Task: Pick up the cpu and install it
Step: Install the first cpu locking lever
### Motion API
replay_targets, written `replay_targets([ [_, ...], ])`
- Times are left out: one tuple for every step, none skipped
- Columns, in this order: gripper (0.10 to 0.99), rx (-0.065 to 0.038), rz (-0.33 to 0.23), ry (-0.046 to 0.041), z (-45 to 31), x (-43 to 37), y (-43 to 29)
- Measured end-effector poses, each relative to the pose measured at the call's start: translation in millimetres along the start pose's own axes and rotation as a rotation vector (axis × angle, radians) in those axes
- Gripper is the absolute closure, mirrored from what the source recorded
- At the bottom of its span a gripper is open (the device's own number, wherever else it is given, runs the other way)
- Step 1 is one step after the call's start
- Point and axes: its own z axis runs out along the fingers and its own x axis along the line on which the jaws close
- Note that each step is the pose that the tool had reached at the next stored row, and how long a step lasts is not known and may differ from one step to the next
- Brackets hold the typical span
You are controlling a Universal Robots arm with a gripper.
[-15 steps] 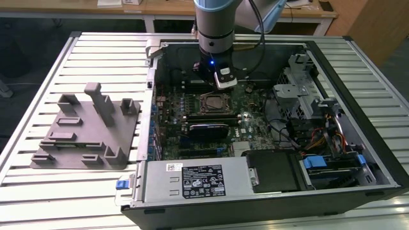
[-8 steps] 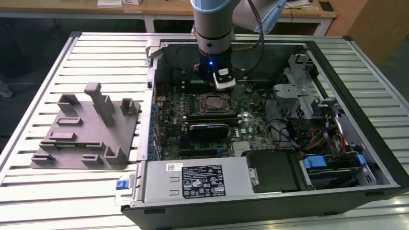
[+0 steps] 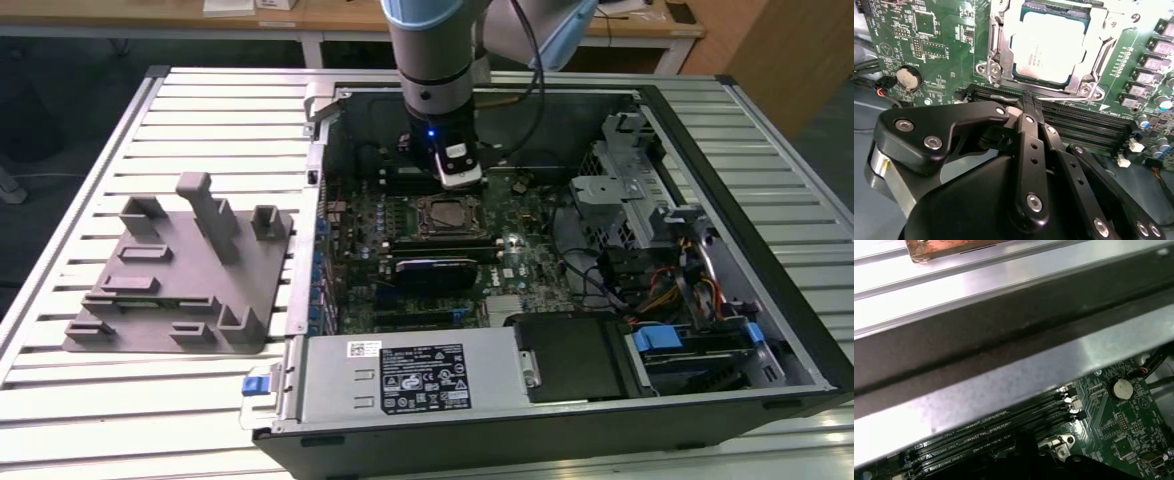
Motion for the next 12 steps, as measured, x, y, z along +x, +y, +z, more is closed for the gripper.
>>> replay_targets([
  [0.98,0.0,0.003,-0.002,0.5,0.3,0.4],
  [0.98,0.0,0.006,-0.0042,1.2,0.5,0.8],
  [0.98,-0.001,0.009,-0.0063,1.7,0.7,1.1],
  [0.98,-0.001,0.012,-0.0088,2.3,0.9,1.2],
  [0.98,-0.001,0.014,-0.0117,2.8,1.0,1.1],
  [0.98,-0.001,0.016,-0.0147,3.2,1.0,1.0],
  [0.98,-0.001,0.018,-0.0172,3.5,1.0,0.9],
  [0.98,-0.001,0.019,-0.0197,3.9,1.1,0.9],
  [0.98,-0.001,0.02,-0.0223,4.4,1.1,0.8],
  [0.98,-0.002,0.021,-0.0252,5.0,1.2,0.6],
  [0.98,-0.002,0.022,-0.0279,5.5,1.2,0.5],
  [0.98,-0.002,0.023,-0.0309,6.0,1.3,0.4],
])
